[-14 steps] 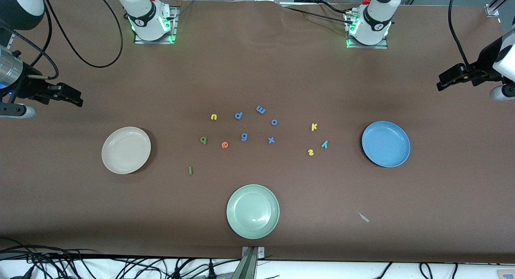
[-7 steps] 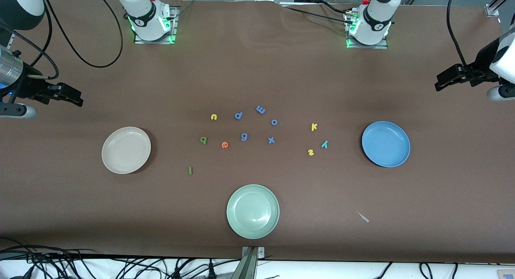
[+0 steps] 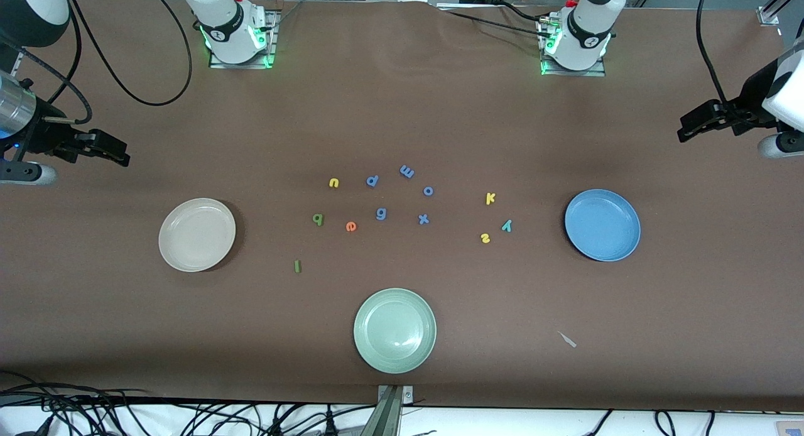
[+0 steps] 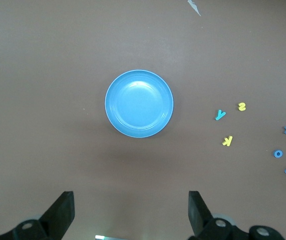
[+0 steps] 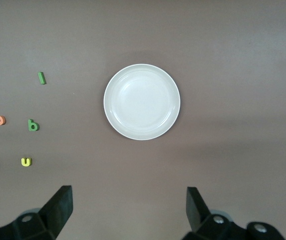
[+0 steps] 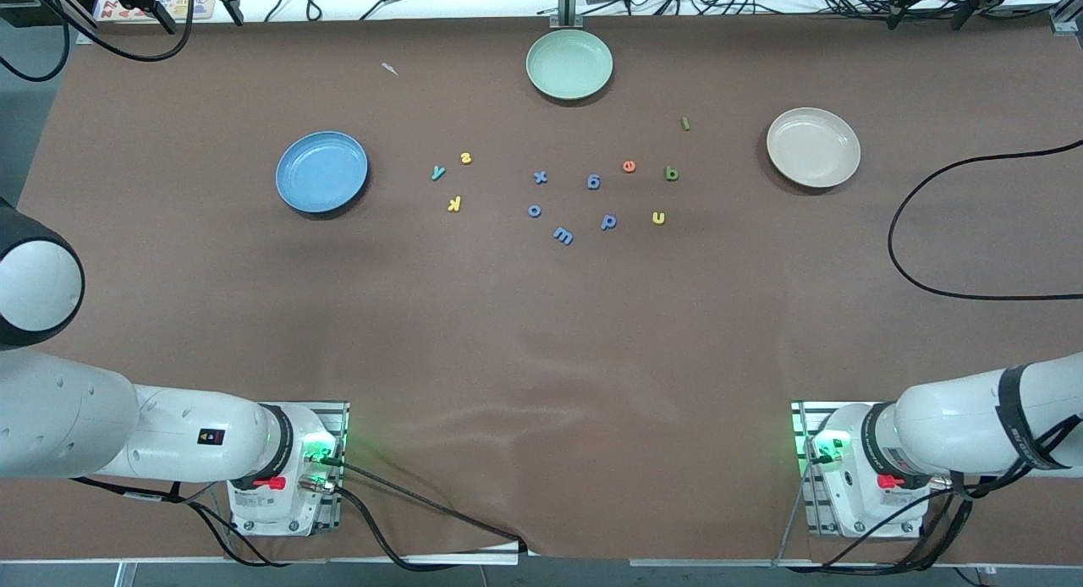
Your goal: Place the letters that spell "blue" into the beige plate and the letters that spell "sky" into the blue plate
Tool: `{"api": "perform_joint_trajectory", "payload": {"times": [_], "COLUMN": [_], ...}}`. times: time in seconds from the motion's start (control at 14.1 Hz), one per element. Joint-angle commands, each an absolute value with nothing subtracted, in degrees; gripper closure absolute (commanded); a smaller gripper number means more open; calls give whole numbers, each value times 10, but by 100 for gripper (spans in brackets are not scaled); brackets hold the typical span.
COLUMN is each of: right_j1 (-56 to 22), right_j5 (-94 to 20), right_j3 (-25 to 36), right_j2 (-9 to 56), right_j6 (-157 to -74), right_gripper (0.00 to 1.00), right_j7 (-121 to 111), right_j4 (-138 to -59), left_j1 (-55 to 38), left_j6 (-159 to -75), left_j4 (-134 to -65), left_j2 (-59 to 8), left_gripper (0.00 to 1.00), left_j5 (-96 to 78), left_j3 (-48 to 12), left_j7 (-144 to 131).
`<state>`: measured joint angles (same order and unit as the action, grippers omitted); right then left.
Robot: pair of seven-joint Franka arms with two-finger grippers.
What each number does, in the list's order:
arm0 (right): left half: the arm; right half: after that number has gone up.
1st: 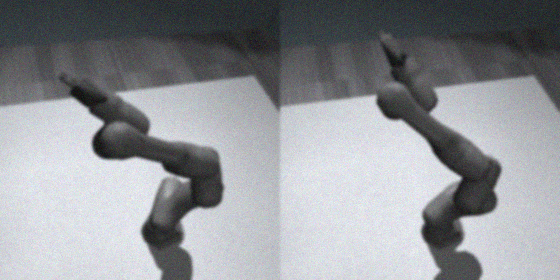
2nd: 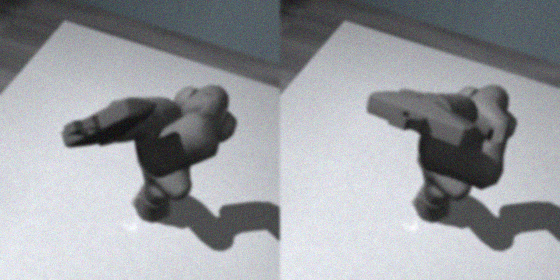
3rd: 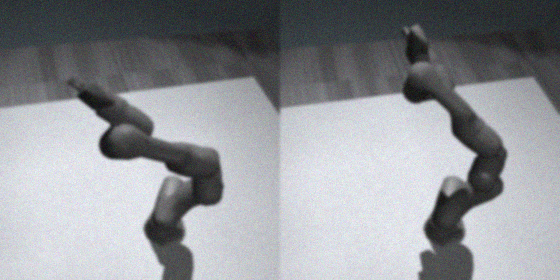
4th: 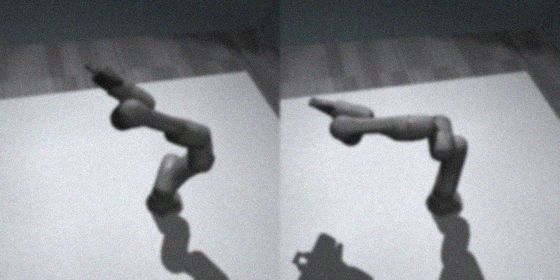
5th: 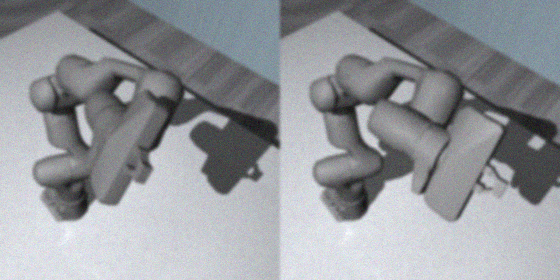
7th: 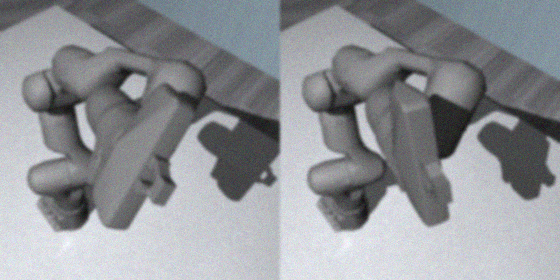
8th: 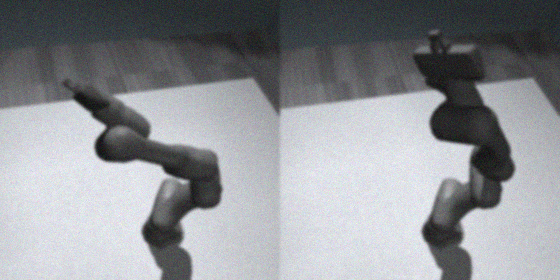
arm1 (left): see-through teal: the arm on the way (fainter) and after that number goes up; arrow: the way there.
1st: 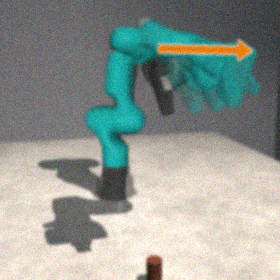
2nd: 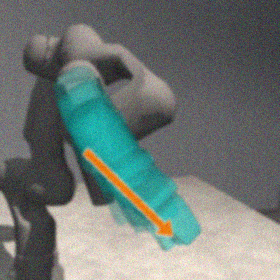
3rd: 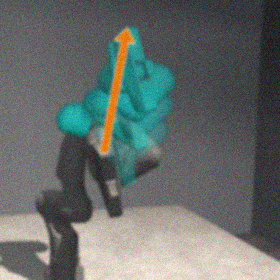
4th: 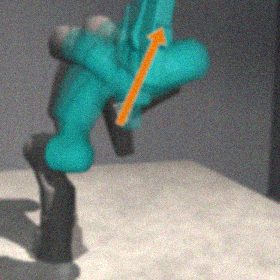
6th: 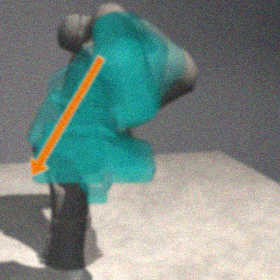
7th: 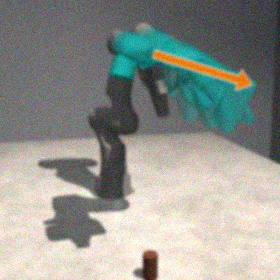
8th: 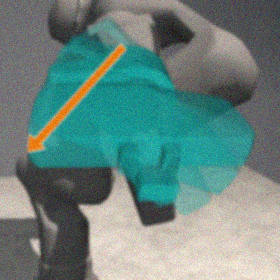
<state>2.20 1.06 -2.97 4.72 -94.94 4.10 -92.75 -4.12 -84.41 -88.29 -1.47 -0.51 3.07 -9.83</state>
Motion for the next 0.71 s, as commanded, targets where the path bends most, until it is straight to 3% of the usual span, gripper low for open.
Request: {"api": "perform_joint_trajectory", "payload": {"times": [0.0,0.64], "right_j1": [25,25], "right_j5": [14,13], "right_j3": [-32,-31], "right_j2": [41,41], "right_j6": [-943,-943], "right_gripper": [0,0], "right_j7": [38,34], "right_j4": [-929,-929], "left_j1": [-44,-47], "left_j6": [-830,-825], "left_j4": [-861,-860], "left_j2": [-25,-25], "left_gripper": [0,0], "left_j5": [5,5], "left_j3": [30,28], "left_j7": [-100,-102]}}
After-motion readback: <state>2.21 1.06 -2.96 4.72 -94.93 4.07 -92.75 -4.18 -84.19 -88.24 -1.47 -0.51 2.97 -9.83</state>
